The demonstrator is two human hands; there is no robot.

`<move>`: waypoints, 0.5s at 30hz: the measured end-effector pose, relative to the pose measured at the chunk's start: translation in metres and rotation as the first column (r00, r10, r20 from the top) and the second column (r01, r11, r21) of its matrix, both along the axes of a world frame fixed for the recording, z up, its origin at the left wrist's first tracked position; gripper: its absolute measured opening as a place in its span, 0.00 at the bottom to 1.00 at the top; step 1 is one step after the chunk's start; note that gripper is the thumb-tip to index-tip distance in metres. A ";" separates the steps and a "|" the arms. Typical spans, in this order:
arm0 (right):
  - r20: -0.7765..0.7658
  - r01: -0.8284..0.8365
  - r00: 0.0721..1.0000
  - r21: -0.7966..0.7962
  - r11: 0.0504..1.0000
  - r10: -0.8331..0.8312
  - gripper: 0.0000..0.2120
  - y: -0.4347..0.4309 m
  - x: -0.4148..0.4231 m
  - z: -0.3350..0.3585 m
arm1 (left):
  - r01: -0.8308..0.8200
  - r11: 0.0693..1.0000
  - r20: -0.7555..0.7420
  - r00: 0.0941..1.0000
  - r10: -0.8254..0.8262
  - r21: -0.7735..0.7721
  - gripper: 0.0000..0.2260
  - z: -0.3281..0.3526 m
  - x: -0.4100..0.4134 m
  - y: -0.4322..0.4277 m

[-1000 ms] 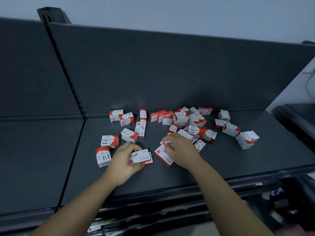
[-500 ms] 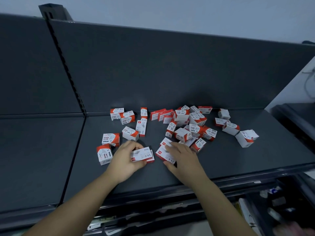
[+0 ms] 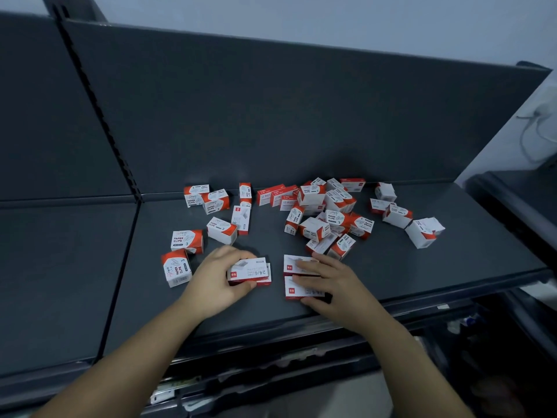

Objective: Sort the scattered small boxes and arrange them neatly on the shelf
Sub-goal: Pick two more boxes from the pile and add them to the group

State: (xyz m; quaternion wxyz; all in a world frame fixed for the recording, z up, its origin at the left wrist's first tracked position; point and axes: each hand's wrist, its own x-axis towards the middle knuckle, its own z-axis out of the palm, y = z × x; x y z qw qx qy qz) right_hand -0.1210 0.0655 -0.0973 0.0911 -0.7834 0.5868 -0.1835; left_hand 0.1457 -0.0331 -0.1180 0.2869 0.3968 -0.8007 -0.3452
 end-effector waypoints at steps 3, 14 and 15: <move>-0.034 -0.021 0.999 -0.061 0.998 0.019 0.18 0.000 0.003 -0.004 | 0.000 1.000 0.011 1.000 0.000 0.000 0.18 0.000 0.000 -0.001; -0.075 -0.046 0.997 -0.206 0.977 0.032 0.13 0.004 0.007 -0.009 | -0.003 1.000 0.008 1.000 0.003 0.010 0.17 0.000 -0.001 -0.001; -0.047 -0.045 0.998 -0.199 0.979 0.036 0.13 0.005 0.008 -0.009 | -0.004 1.000 0.005 1.000 0.004 0.010 0.17 0.001 -0.001 -0.001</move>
